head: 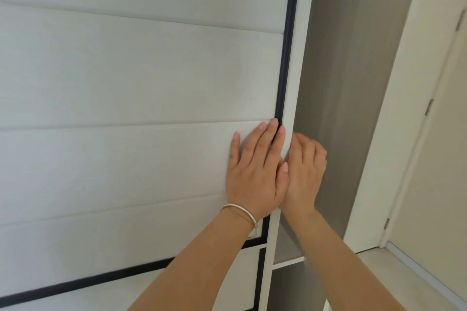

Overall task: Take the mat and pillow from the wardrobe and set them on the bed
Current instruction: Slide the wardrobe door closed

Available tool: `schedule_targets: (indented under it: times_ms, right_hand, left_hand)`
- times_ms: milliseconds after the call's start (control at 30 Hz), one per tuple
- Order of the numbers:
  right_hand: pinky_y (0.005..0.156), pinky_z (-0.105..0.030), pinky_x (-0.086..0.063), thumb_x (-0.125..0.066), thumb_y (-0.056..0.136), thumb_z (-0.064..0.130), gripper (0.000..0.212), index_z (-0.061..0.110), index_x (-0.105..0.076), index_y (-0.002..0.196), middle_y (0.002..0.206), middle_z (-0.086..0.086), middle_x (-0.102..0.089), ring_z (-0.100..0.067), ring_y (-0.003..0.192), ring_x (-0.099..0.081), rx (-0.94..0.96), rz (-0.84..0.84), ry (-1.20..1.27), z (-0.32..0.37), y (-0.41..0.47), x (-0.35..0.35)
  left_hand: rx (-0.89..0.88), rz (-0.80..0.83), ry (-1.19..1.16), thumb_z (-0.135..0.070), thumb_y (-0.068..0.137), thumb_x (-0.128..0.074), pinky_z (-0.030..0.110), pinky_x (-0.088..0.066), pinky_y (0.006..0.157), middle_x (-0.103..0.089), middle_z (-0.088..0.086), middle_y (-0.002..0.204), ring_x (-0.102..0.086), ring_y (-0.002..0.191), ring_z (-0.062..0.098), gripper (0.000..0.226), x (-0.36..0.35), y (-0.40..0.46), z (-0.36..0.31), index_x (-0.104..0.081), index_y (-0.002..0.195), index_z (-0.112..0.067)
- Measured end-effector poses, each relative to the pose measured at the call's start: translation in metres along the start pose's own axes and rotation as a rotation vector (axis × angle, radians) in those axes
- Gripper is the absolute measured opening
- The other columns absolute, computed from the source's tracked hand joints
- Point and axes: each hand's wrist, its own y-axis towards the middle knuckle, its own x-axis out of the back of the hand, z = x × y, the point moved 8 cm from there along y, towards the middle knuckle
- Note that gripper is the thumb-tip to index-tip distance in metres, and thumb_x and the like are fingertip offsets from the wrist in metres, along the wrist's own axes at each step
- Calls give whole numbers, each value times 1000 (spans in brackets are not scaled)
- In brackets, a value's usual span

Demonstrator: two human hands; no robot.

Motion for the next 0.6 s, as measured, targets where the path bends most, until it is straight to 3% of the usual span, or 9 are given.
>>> schedule_targets:
  times_ms: [133, 333, 433, 567, 600]
  right_hand:
    - [92, -41, -41, -44, 89, 24, 38, 1, -58, 117, 124, -14, -55, -26, 115, -39, 28, -143, -108, -12, 2, 12]
    - [107, -37, -24, -45, 93, 28, 46, 13, -37, 136, 141, -7, -25, -27, 131, -30, 4, -169, -89, -36, 4, 12]
    - [109, -36, -23, -47, 93, 27, 52, 13, -29, 140, 145, -9, -22, -27, 134, -28, -23, -186, -69, -50, 6, 14]
    - [112, -40, -22, -27, 98, 43, 56, 12, -18, 144, 150, -22, -25, -29, 138, -25, -135, -180, -35, -70, 8, 13]
    - [112, -40, -20, -29, 98, 41, 56, 13, -16, 144, 151, -23, -25, -29, 139, -24, -158, -175, -40, -75, 8, 13]
  left_hand:
    - [-3, 14, -2, -32, 89, -32, 41, 0, 117, -38, 3, 151, -21, 141, 15, 57, -11, 5, -12, -34, 143, -15]
    - [-27, 35, -4, -34, 88, -35, 42, -1, 117, -35, 3, 152, -18, 142, 16, 59, -26, 10, -30, -32, 144, -14]
    - [-32, 46, -4, -35, 87, -35, 42, 0, 117, -32, 3, 154, -16, 143, 17, 61, -32, 13, -38, -30, 145, -14]
    - [-34, 53, 2, -36, 87, -36, 42, 3, 117, -29, 2, 155, -14, 143, 16, 63, -41, 17, -49, -28, 145, -13]
    - [-35, 56, 5, -36, 87, -35, 42, 4, 117, -28, 2, 156, -13, 143, 16, 64, -43, 18, -52, -27, 146, -13]
